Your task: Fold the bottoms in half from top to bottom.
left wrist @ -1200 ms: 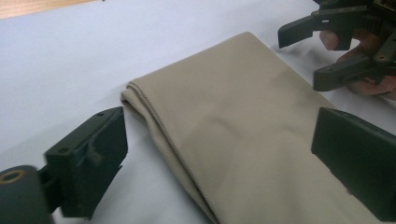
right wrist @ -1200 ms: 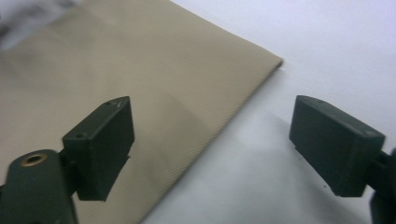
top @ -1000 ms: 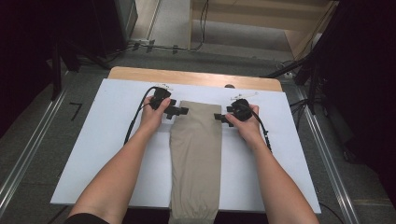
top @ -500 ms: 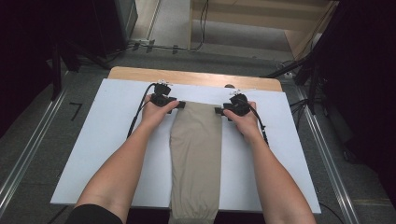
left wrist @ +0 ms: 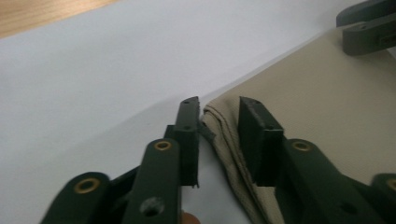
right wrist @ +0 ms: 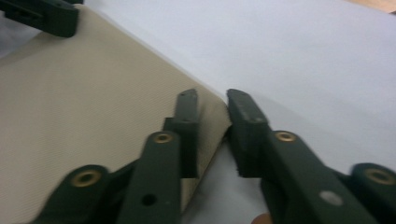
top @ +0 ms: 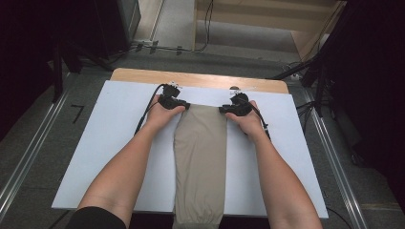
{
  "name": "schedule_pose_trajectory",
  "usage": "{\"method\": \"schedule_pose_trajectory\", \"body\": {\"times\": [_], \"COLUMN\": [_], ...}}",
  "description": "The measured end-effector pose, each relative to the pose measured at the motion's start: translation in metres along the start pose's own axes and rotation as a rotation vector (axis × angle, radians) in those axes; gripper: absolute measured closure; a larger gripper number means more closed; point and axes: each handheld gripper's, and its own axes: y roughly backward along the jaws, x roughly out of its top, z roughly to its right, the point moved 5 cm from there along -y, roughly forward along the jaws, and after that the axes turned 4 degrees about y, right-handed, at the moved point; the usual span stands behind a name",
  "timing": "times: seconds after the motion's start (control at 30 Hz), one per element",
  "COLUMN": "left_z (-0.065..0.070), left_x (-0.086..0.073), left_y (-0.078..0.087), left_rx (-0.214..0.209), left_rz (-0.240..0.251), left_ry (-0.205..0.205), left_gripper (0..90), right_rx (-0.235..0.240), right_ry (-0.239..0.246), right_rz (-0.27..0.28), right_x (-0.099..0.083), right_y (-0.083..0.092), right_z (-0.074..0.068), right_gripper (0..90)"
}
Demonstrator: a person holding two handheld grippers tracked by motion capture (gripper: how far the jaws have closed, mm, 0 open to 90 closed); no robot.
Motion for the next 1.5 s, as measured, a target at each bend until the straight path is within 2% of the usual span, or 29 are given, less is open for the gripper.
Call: {"method": "schedule_pose_trajectory", "body": {"times": [0.03,0.13,0.2,0.27,0.33,0.4,0.47,0.7,0.9,1.07,1.2,1.3,1.4,1.5], "left_z": [0.0,0.0,-0.001,-0.003,-0.005,-0.006,-0.006,-0.008,-0.006,-0.004,-0.003,-0.001,0.003,0.006], "left_x": [0.0,0.001,0.001,0.004,0.009,0.018,0.027,0.063,0.082,0.096,0.104,0.11,0.116,0.123], "left_y": [0.0,0.001,0.002,0.004,0.008,0.013,0.019,0.042,0.057,0.068,0.077,0.083,0.089,0.094], "left_rx": [-0.008,-0.014,-0.018,-0.018,-0.015,-0.018,-0.003,0.036,0.078,0.091,0.096,0.088,0.051,0.057], "left_rz": [-0.002,-0.01,-0.012,-0.009,-0.003,0.021,0.044,0.128,0.177,0.23,0.267,0.312,0.35,0.364], "left_ry": [0.013,0.013,0.027,0.034,0.03,0.033,0.021,-0.004,-0.032,-0.044,-0.052,-0.065,-0.068,-0.092], "left_gripper": [78.7,86.0,87.3,88.1,88.3,88.4,88.4,88.3,88.2,88.1,88.1,88.0,88.0,87.9], "right_rx": [0.024,0.031,0.03,0.021,0.029,0.015,-0.011,-0.037,-0.051,-0.079,-0.1,-0.113,-0.134,-0.149], "right_ry": [-0.007,-0.019,-0.001,-0.002,-0.017,0.007,0.037,0.058,0.119,0.141,0.157,0.167,0.177,0.167], "right_rz": [-0.002,-0.009,-0.018,-0.025,-0.004,-0.006,-0.009,0.081,0.158,0.2,0.232,0.266,0.288,0.312], "right_x": [0.0,0.0,0.001,0.003,0.009,0.016,0.025,0.06,0.079,0.096,0.107,0.113,0.118,0.125], "right_y": [0.0,0.0,0.001,0.002,0.006,0.009,0.013,0.03,0.041,0.053,0.061,0.067,0.071,0.078], "right_z": [-0.001,-0.002,-0.003,-0.002,0.0,0.001,0.001,0.006,0.007,0.007,0.007,0.007,0.009,0.01], "right_gripper": [81.2,83.9,84.8,85.4,85.7,85.8,85.8,85.8,85.7,85.7,85.8,85.7,85.7,85.7]}}
